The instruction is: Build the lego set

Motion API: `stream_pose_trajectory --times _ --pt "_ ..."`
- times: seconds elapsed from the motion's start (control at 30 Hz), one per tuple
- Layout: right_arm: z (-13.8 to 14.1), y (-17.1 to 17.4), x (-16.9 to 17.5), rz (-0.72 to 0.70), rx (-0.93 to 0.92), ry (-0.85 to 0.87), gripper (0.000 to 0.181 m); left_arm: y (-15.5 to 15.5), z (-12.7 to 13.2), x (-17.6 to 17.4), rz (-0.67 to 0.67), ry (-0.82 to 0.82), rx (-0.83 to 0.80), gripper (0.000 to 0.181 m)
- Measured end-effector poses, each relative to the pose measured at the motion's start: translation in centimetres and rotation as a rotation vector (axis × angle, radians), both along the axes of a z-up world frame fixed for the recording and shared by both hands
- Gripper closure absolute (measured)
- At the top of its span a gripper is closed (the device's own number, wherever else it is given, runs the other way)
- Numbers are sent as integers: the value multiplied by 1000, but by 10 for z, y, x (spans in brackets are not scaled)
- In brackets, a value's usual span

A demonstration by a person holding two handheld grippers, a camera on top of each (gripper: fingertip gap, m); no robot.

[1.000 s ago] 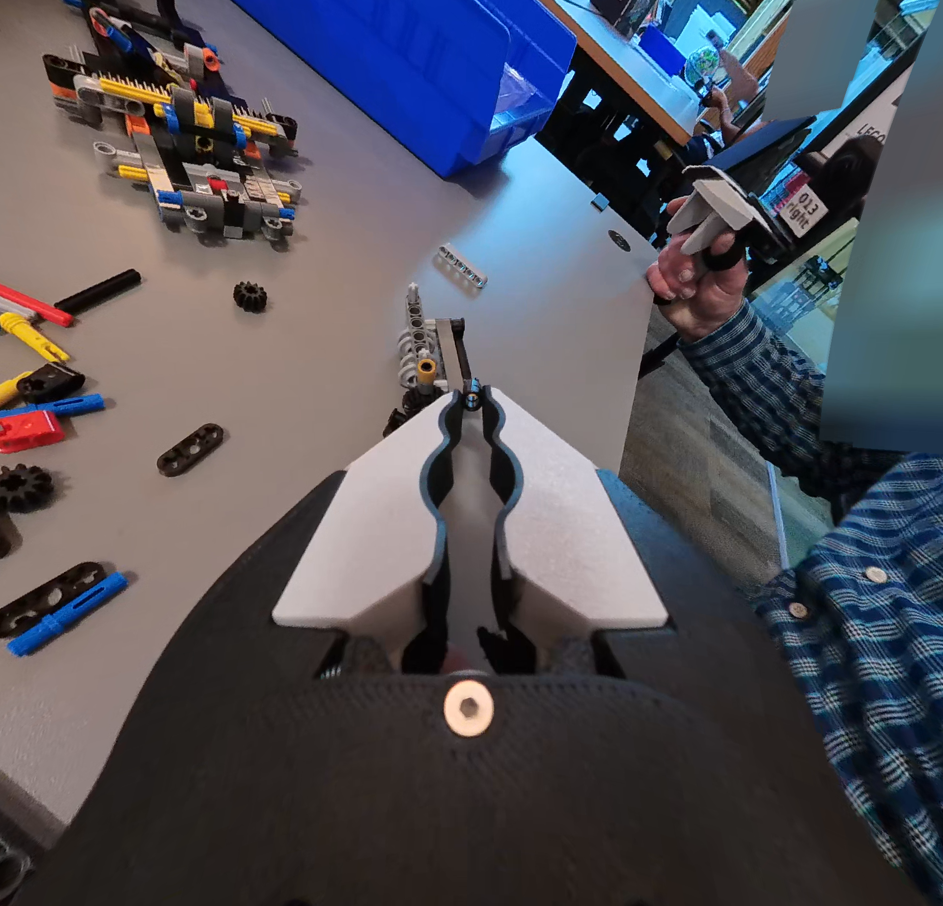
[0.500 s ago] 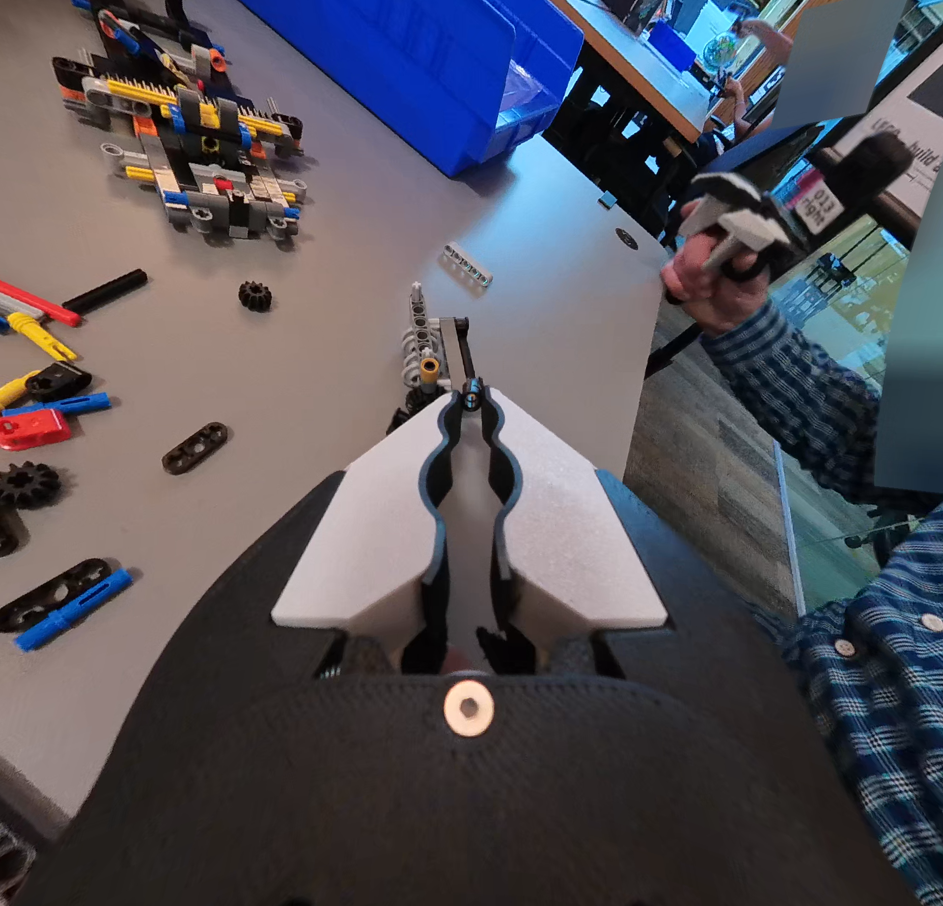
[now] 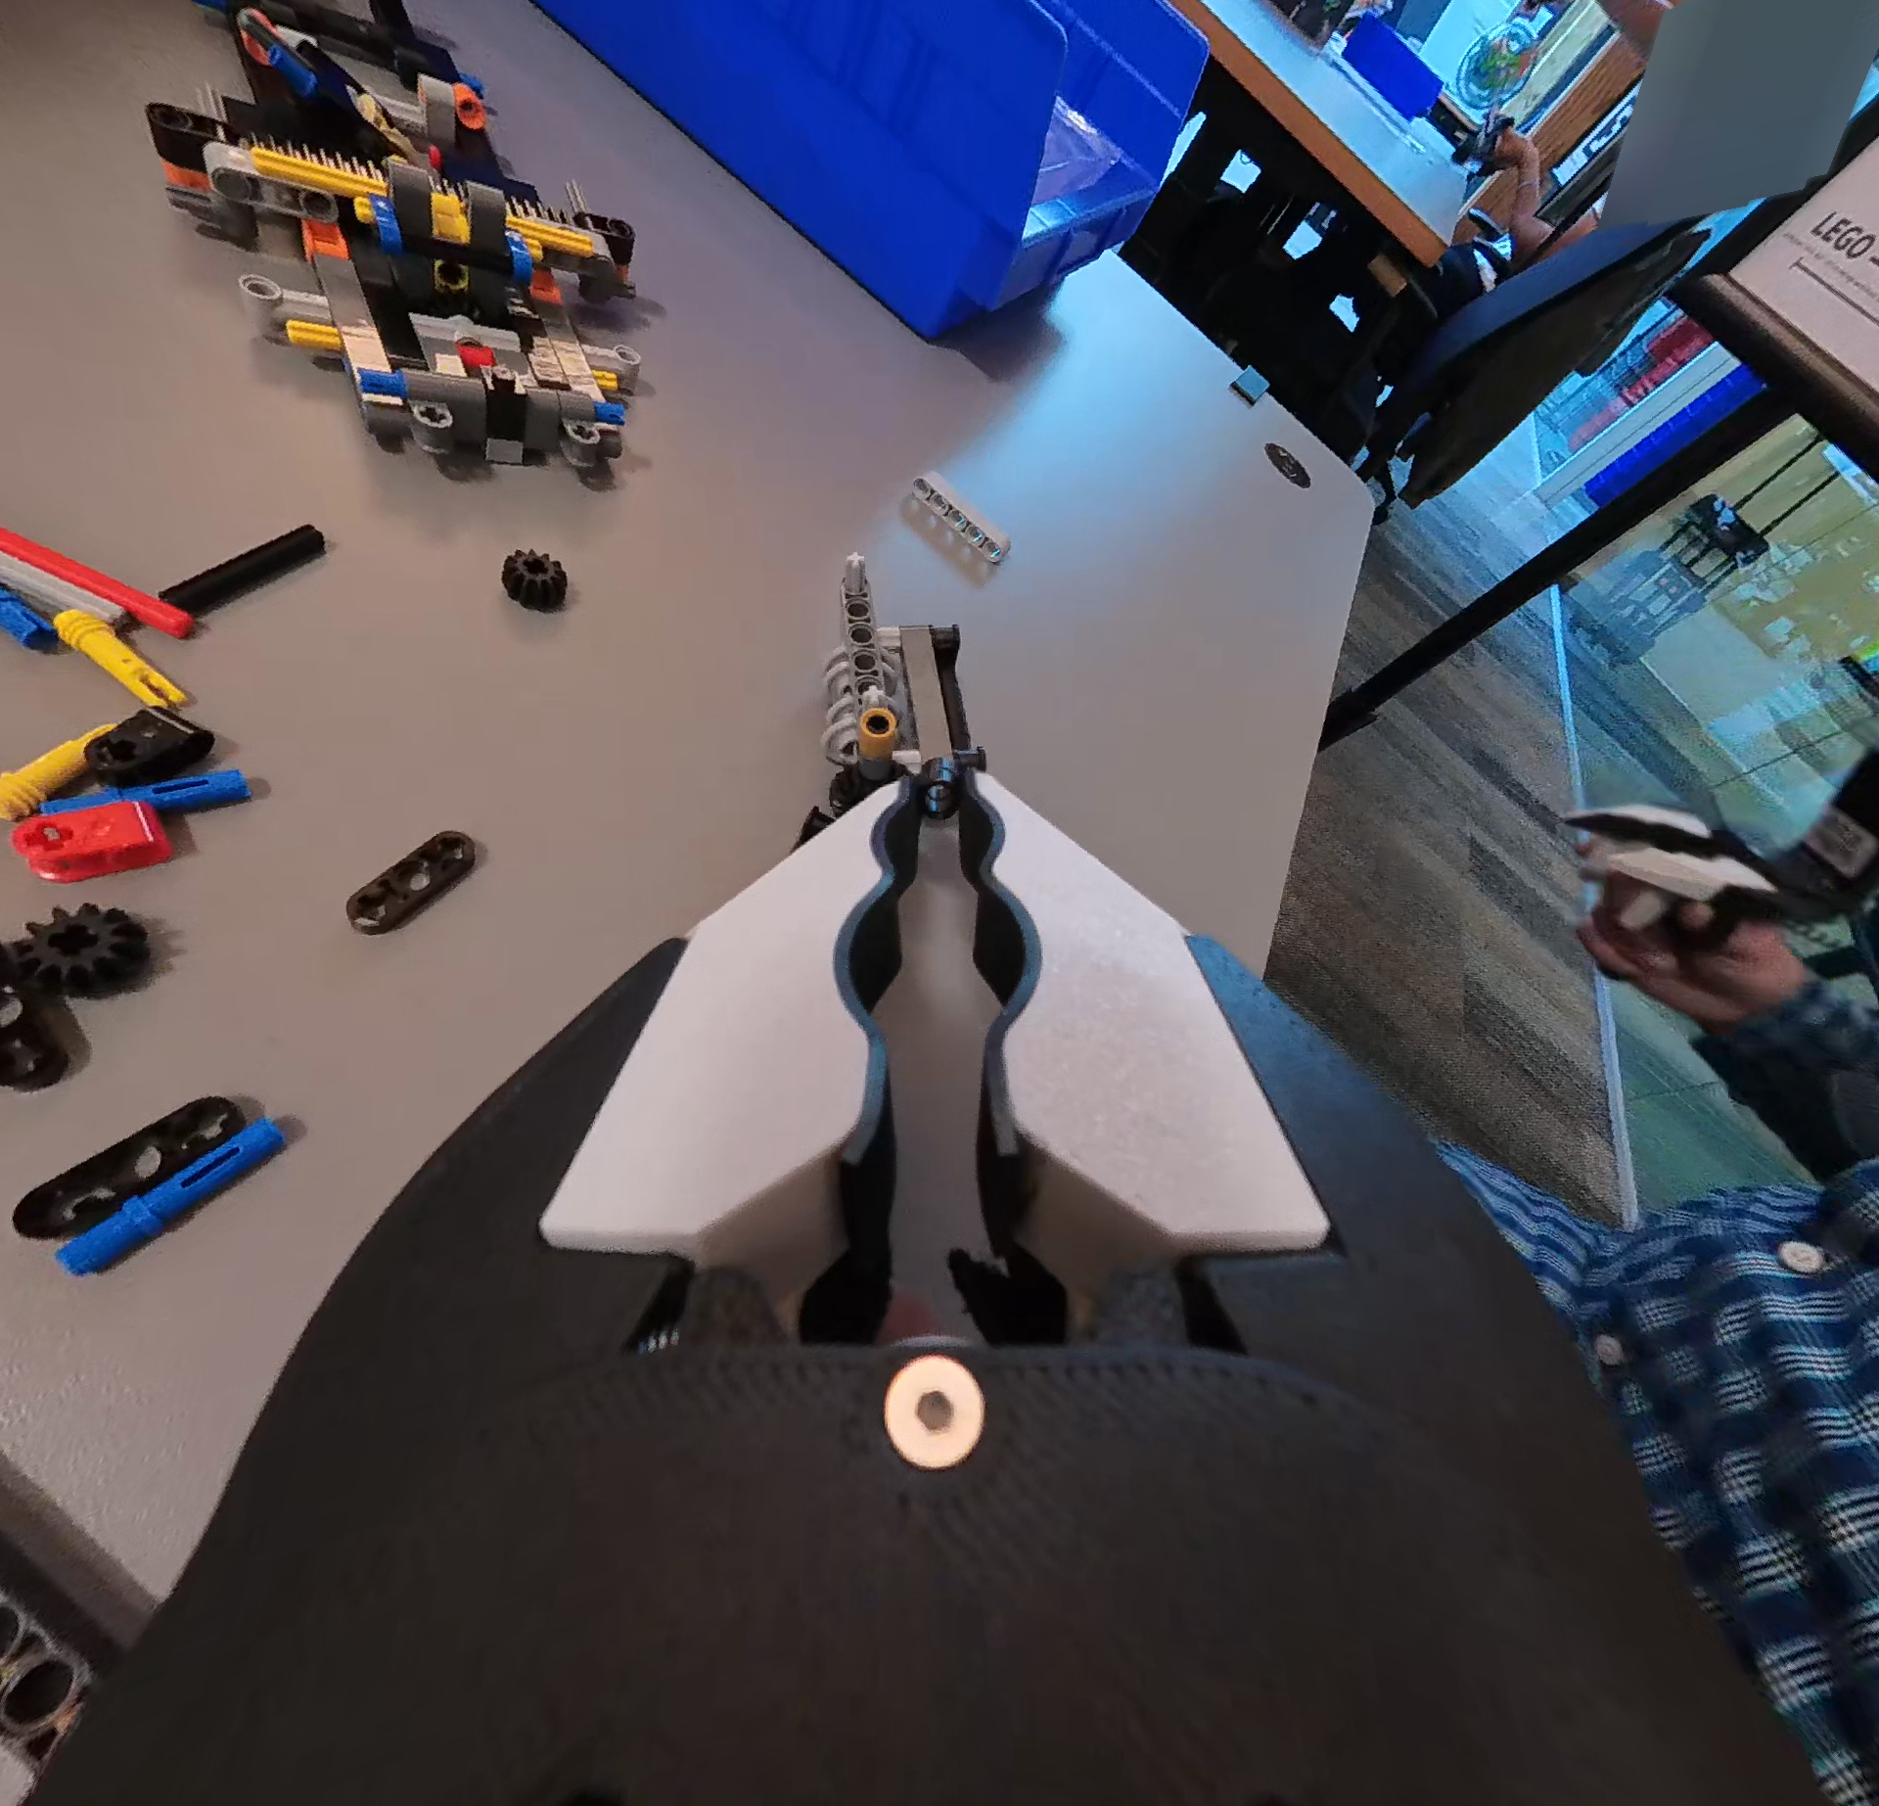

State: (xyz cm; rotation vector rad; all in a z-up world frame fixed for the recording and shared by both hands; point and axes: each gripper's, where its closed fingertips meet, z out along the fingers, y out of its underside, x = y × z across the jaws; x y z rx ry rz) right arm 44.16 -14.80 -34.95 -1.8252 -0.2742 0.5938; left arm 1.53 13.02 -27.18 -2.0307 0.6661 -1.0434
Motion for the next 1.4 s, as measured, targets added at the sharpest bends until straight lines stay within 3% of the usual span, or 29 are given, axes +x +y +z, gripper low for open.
stream_pose_trajectory --times 0.1,0.3,0.5,0.6,0.7,0.87,1.07,1.3,1.4 --pt "8 -50 26 -170 -20 162 151 1 -1 -1 6 5 -4 177" --pt "14 -170 116 -559 1 155 152 3 -5 -1 19 16 -29 176" --pt "-49 -303 186 -911 -50 137 153 6 -9 -2 44 46 -32 176" --pt "-77 -351 199 -1037 -59 193 152 10 -10 -4 72 54 -38 176" --pt "-91 -374 189 -1073 -54 237 153 11 -14 -4 77 77 -49 176" --pt "-85 -351 158 -952 -63 188 153 11 -16 -2 78 101 -51 176" --pt "-49 -254 116 -622 -34 40 153 9 -15 -1 65 83 -51 177" --pt "35 -141 49 -296 44 -32 155 6 -9 0 45 50 -31 177" --pt "69 -102 23 -243 38 -100 156 6 -7 0 47 38 -25 177"
